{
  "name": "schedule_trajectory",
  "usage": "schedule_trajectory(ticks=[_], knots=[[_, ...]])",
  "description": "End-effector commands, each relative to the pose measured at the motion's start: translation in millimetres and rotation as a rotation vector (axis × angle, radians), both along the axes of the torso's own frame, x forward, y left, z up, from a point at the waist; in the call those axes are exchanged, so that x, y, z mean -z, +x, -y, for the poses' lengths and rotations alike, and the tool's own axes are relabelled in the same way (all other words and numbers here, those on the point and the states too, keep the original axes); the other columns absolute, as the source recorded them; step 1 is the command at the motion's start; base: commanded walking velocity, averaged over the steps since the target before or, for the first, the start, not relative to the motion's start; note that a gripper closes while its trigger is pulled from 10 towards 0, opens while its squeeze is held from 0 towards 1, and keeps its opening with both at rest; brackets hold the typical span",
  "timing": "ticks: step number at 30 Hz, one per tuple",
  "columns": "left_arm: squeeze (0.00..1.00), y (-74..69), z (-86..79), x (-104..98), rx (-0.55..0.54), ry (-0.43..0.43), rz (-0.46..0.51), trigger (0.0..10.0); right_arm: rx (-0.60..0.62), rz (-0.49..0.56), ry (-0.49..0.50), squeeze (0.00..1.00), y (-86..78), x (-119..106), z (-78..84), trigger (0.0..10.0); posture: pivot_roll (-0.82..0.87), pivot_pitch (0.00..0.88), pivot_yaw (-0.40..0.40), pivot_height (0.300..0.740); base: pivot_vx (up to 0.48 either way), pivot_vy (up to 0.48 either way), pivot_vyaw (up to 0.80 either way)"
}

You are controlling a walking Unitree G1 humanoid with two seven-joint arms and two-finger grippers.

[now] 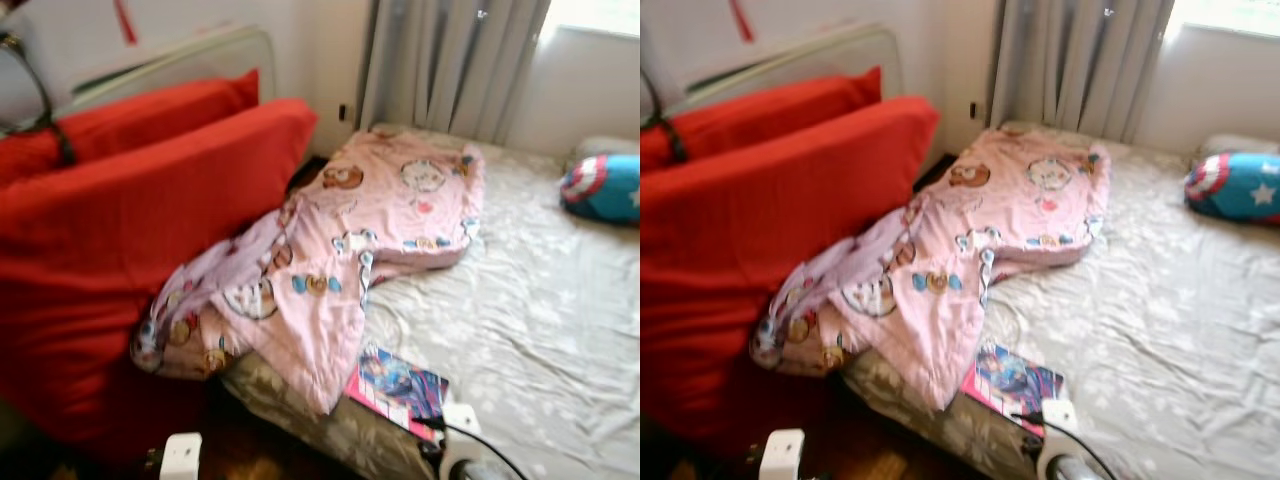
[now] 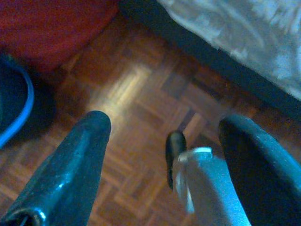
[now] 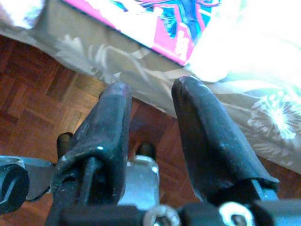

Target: Clean up the room

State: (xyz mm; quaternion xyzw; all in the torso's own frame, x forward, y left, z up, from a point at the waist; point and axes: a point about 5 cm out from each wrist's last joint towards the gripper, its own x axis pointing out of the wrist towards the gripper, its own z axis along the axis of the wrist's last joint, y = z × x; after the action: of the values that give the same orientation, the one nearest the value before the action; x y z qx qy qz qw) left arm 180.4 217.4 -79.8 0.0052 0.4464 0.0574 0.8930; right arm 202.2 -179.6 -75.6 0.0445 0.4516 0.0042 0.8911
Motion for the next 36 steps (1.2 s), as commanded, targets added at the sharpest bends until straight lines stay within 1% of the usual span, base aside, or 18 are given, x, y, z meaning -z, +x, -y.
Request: schedule_trajectory(ticks=[1,2,5,11,12,14,20,21,22,23,24,25,27,29,33,34,35,36], knots=[[0.0,-0.5,5.8,1.5,-0.006,-0.028,-0.003,10.0,0.031,-0.01,-0.012,0.0,-4.0,1.1,9.2,10.0,0.03,0.0,-0.019,0.74,0.266,0.0,0.0],[0.0,-0.3,6.1,1.4,-0.007,-0.033,0.0,10.0,0.039,-0.008,-0.008,0.0,-4.0,1.1,9.1,10.0,0.03,0.0,-0.019,0.74,0.244,0.0,0.0],[0.0,-0.3,5.8,1.3,0.004,-0.039,0.0,10.0,0.137,-0.002,0.039,0.0,-5.9,2.3,7.6,10.0,0.03,0.0,-0.013,0.74,0.0,0.0,0.0],[0.0,3.4,4.4,-2.4,0.02,-0.025,0.061,10.0,0.154,0.062,0.039,0.0,-3.1,-0.2,7.1,10.0,0.02,0.0,0.003,0.74,0.0,0.0,0.0],[0.0,5.8,4.4,-4.9,0.023,-0.029,0.104,10.0,0.188,0.116,0.043,0.0,-0.8,-2.8,7.7,10.0,0.01,0.0,0.007,0.74,0.0,0.0,0.0],[0.0,8.4,4.4,-8.0,0.017,-0.039,0.161,10.0,0.227,0.177,0.046,0.0,1.2,-5.8,8.6,10.0,0.0,0.0,0.015,0.74,0.0,0.0,0.0],[0.0,12.6,3.7,-14.2,0.019,-0.046,0.255,10.0,0.214,0.253,0.052,0.0,4.6,-10.4,7.5,10.0,-0.02,0.0,0.029,0.74,0.0,0.0,0.0],[0.0,42.7,4.9,-32.4,0.059,-0.022,0.346,10.0,0.206,0.262,0.052,0.0,4.9,-11.0,7.1,10.0,-0.02,0.0,0.032,0.74,0.0,0.0,0.0],[0.0,67.4,6.6,-50.3,0.097,0.002,0.428,10.0,0.203,0.274,0.055,0.0,5.2,-11.6,6.7,10.0,-0.03,0.0,0.037,0.74,0.0,0.0,0.0],[0.0,86.9,8.9,-67.6,0.142,0.038,0.51,10.0,0.207,0.288,0.062,0.0,5.4,-12.3,6.4,10.0,-0.03,0.0,0.037,0.74,0.0,0.0,0.0],[0.0,111.2,18.2,-92.0,0.17,0.047,0.625,10.0,0.221,0.309,0.074,0.0,5.7,-13.3,5.9,10.0,-0.03,0.0,0.041,0.74,0.0,0.0,0.0],[0.0,113.8,19.4,-95.1,0.169,0.042,0.642,10.0,0.223,0.315,0.076,0.0,5.6,-13.5,5.7,10.0,-0.04,0.0,0.045,0.74,0.0,0.0,0.0],[0.0,111.2,19.8,-93.5,0.169,0.033,0.656,10.0,0.209,0.343,0.071,0.0,6.3,-15.3,5.2,10.0,-0.04,0.0,0.048,0.74,0.0,0.0,0.0],[0.0,115.0,27.8,-102.3,0.181,0.029,0.736,10.0,0.205,0.368,0.073,0.0,6.8,-16.9,4.9,10.0,-0.04,0.0,0.049,0.74,0.0,0.0,0.0],[0.0,106.9,33.5,-95.3,0.179,-0.001,0.737,10.0,0.194,0.397,0.082,0.0,7.3,-18.7,4.0,10.0,-0.06,0.0,0.052,0.74,0.0,0.0,0.0],[0.0,101.7,31.6,-91.1,0.169,-0.017,0.731,10.0,0.181,0.405,0.07,0.0,7.5,-19.4,4.3,10.0,-0.06,0.0,0.051,0.74,0.0,0.0,0.0],[0.0,101.7,31.6,-91.1,0.169,-0.017,0.731,10.0,0.181,0.405,0.07,0.0,7.5,-19.4,4.3,10.0,-0.06,0.0,0.051,0.74,0.0,0.0,0.0],[0.0,97.6,26.7,-89.1,0.145,-0.022,0.734,10.0,0.164,0.414,0.061,0.0,8.0,-20.3,4.5,10.0,-0.06,0.0,0.048,0.74,0.0,0.0,0.0]])
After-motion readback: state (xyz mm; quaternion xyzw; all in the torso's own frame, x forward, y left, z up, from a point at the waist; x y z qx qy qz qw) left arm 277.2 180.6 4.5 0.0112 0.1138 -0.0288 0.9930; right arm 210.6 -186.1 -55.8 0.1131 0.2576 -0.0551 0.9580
